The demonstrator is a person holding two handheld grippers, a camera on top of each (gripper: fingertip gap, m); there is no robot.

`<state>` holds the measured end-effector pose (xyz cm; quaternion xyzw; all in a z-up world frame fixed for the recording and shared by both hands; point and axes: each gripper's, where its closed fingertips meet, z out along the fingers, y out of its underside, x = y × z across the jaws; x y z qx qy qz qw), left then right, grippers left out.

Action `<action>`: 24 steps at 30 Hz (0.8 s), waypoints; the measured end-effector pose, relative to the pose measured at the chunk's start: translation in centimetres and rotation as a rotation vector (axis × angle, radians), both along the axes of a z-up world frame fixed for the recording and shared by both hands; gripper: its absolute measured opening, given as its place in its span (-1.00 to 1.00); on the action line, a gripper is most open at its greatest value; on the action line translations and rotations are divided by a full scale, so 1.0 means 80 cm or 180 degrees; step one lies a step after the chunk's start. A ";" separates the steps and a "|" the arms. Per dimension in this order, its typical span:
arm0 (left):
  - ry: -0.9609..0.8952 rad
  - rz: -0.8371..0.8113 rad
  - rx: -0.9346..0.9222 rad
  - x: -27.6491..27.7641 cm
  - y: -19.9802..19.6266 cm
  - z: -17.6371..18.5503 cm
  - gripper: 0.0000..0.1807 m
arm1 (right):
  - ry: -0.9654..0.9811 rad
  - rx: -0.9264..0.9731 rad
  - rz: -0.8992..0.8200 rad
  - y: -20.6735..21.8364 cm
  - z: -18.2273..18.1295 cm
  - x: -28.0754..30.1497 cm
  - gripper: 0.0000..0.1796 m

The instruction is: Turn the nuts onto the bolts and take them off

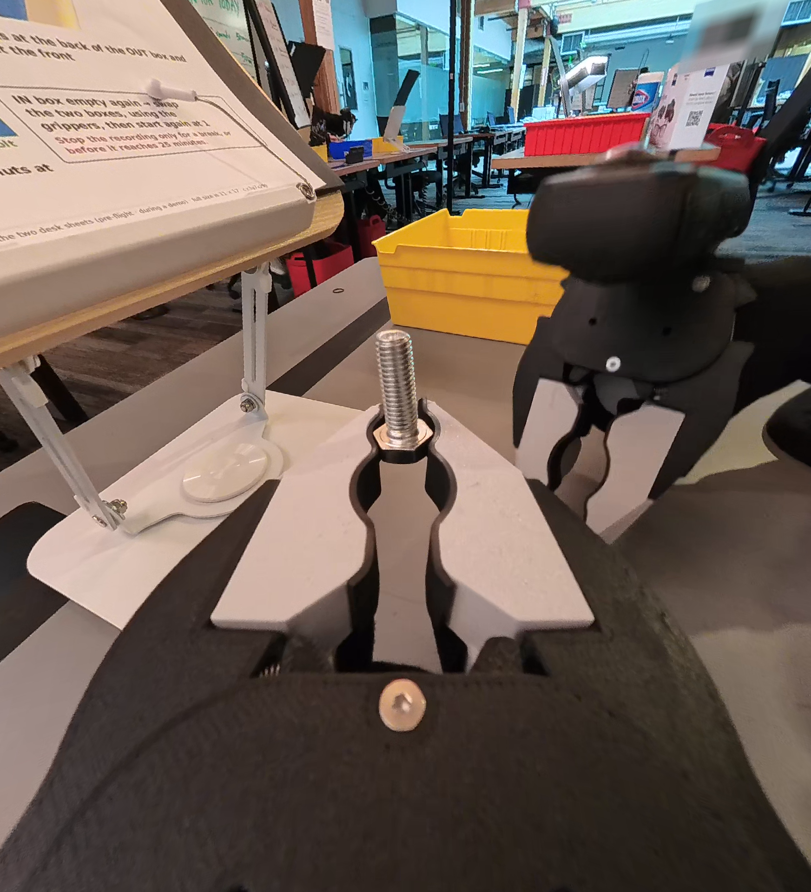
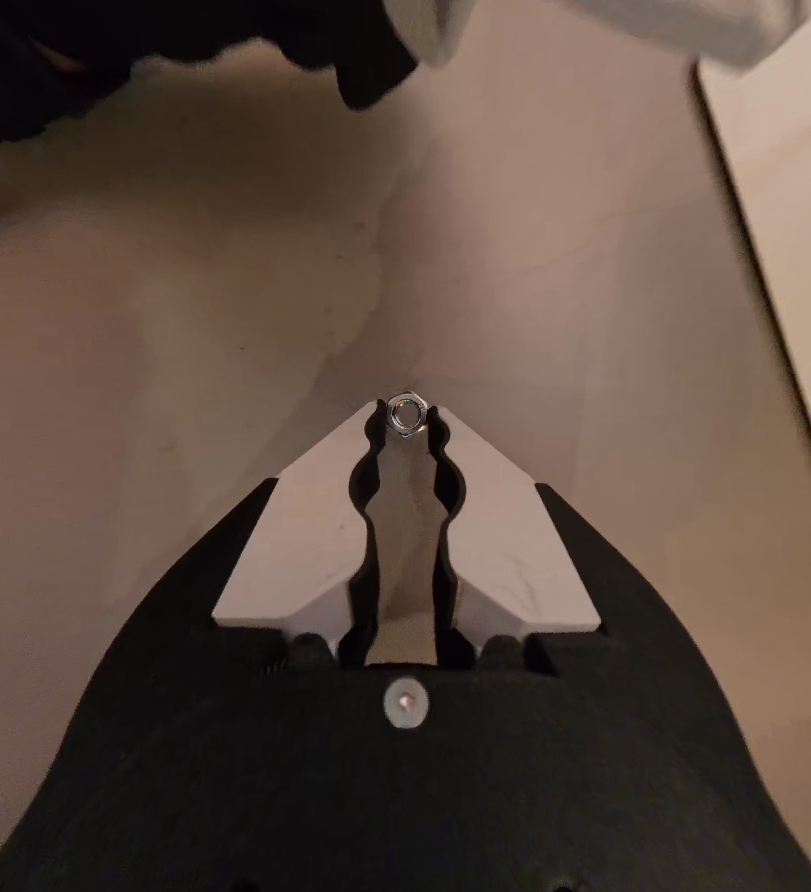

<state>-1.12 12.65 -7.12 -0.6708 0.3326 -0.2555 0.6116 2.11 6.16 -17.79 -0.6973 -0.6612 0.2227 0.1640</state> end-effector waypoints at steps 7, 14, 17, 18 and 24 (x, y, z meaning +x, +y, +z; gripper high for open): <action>0.0037 -0.0102 -0.0003 0.012 -0.004 -0.005 -0.88 | 0.0555 0.0207 0.0213 0.018 0.109 0.004 -0.83; 0.0093 -0.0259 -0.0006 0.029 -0.012 -0.009 -0.88 | 0.0796 0.0421 0.0602 0.034 0.188 -0.015 -0.83; 0.0107 -0.0308 -0.0006 0.033 -0.015 -0.010 -0.88 | 0.0783 0.0427 0.0775 0.033 0.195 -0.025 -0.83; 0.0116 -0.0318 -0.0008 0.034 -0.016 -0.010 -0.88 | 0.0777 0.0411 0.0820 0.033 0.195 -0.029 -0.83; 0.0111 -0.0346 -0.0013 0.036 -0.017 -0.010 -0.88 | 0.0657 0.0385 0.0967 0.033 0.185 -0.040 -0.83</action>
